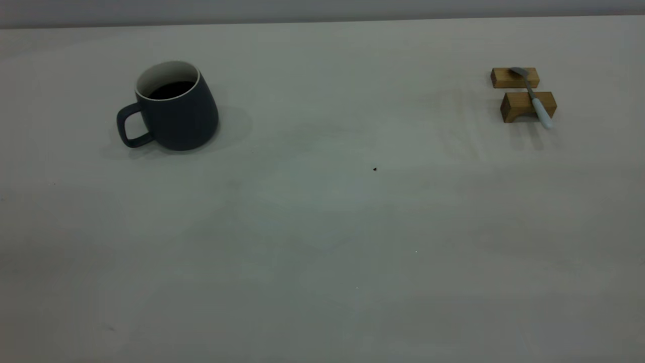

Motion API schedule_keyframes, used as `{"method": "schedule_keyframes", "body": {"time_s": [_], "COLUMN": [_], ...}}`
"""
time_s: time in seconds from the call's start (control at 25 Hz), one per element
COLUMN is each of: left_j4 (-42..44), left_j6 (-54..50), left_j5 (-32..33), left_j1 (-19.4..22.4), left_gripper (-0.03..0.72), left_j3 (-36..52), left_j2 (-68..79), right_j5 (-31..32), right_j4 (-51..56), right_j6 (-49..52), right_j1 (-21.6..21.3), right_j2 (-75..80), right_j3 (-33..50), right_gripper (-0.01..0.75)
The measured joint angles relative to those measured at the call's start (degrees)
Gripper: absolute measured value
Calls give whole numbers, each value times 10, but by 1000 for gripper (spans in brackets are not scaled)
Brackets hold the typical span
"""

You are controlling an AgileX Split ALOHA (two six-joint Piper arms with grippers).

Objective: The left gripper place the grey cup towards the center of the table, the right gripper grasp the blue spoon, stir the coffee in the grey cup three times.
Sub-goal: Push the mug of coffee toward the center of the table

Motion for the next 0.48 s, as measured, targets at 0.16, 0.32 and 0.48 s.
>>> {"method": "schedule_keyframes", "body": {"time_s": [0.16,0.32,0.48], "left_j4": [1,2,11], "left_j6": [2,20,45], "left_j5": [-22,-88,-169], "left_j1": [0,0,0], "left_gripper": [320,371,414], "left_j3": [-11,-29,-57], "left_j2": [60,197,344], "right_j5": [0,0,0], "right_j4": [0,0,0], "right_j6": [0,0,0], "right_j1": [0,0,0], "right_j2": [0,0,0], "right_j3": [0,0,0], "right_gripper": [237,237,237]}}
